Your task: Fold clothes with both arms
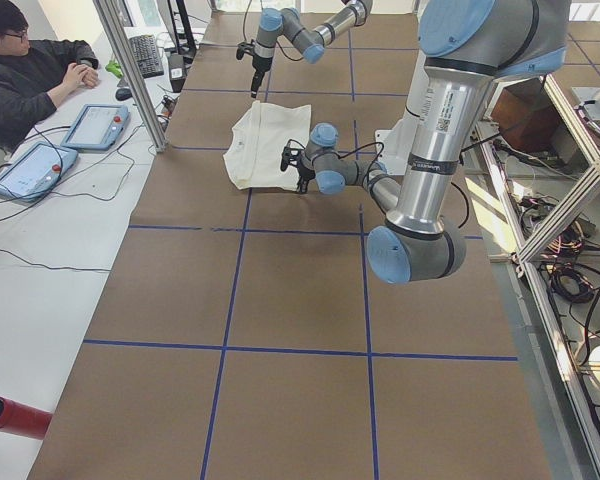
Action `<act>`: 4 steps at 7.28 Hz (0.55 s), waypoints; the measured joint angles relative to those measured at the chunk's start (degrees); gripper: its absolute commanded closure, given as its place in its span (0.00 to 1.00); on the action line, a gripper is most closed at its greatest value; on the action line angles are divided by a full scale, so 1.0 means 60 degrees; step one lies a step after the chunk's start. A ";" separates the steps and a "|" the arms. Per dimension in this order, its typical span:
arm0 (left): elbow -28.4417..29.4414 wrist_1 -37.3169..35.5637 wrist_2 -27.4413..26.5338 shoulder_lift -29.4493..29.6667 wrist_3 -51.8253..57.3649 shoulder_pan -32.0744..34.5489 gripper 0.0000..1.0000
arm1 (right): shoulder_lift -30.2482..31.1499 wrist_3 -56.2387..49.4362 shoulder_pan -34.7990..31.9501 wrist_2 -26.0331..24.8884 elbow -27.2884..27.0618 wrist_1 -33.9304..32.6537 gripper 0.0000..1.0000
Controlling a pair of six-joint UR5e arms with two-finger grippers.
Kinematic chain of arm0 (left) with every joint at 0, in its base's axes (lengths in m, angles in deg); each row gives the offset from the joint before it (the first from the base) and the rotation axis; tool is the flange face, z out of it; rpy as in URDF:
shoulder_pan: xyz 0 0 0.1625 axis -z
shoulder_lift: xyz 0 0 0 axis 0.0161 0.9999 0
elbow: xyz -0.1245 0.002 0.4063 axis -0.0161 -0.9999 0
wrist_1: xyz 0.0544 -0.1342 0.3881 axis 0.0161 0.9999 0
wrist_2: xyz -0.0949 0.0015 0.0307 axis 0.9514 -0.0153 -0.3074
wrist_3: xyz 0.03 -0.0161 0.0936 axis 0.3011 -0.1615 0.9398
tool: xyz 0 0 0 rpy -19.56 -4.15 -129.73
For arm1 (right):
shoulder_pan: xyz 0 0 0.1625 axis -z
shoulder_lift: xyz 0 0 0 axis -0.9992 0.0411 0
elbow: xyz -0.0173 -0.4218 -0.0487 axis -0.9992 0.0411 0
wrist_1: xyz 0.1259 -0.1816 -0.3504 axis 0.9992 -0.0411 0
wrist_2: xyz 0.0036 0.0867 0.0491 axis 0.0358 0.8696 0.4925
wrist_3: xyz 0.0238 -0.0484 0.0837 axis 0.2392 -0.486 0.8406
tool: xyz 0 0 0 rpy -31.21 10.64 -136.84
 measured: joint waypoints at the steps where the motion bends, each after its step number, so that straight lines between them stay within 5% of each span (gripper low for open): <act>1: 0.0005 0.0001 0.0006 0.0020 -0.0025 -0.0021 0.57 | 0.0011 0.0000 0.0000 -0.0004 0.0002 0.0000 0.00; 3: 0.0037 0.0001 0.0003 0.0021 -0.0048 -0.0074 0.60 | 0.0034 0.0008 0.0000 -0.0014 -0.0006 0.0000 0.00; 4: 0.0039 0.0001 0.0003 0.0015 -0.0052 -0.0091 0.77 | 0.0038 0.0009 0.0000 -0.0015 -0.0007 0.0000 0.00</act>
